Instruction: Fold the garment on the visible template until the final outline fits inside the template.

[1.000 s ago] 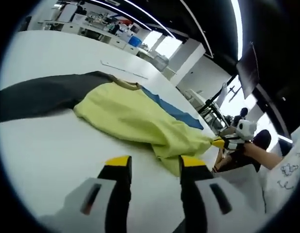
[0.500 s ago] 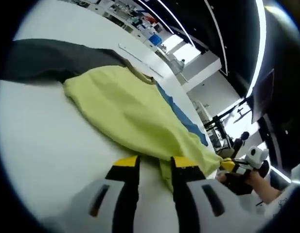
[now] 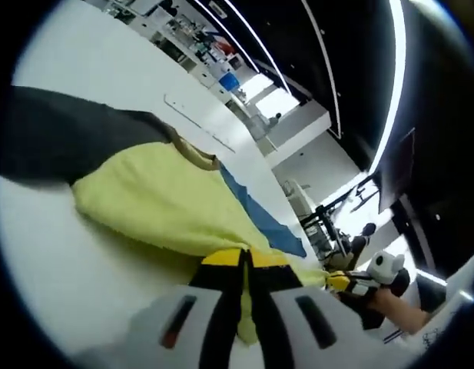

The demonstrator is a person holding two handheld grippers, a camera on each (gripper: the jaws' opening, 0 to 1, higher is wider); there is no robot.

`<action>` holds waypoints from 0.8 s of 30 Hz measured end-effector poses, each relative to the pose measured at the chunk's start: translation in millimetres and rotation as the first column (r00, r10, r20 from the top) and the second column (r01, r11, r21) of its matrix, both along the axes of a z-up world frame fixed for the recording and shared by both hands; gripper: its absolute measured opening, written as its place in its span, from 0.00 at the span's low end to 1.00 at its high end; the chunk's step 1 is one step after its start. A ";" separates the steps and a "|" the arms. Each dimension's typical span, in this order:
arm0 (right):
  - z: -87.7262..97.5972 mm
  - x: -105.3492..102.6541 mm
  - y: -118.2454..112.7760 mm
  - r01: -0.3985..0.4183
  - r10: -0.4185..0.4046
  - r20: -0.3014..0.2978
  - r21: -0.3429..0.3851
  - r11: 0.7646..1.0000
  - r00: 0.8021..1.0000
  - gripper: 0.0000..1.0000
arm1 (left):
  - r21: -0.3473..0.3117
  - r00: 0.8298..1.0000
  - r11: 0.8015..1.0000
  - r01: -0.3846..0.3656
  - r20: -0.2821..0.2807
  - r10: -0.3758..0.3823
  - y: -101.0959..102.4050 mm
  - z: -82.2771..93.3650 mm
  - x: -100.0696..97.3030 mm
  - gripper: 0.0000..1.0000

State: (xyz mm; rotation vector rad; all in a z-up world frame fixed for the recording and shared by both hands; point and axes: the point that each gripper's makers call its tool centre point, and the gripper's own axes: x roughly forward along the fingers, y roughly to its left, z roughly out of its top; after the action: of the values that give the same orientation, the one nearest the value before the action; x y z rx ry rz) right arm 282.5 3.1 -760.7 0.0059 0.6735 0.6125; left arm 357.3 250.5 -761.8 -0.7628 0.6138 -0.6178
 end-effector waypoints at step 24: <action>19.7 45.9 5.8 0.069 -0.072 0.092 0.029 0.997 0.993 0.00 | 0.180 0.997 0.982 -0.063 -0.023 0.068 1.6 -16.9 98.4 0.00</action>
State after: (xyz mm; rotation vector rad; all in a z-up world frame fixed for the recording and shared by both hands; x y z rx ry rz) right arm 328.4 9.0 -741.0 0.0254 0.5732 0.5502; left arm 455.7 252.1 -778.7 -0.6212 0.6587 -0.4843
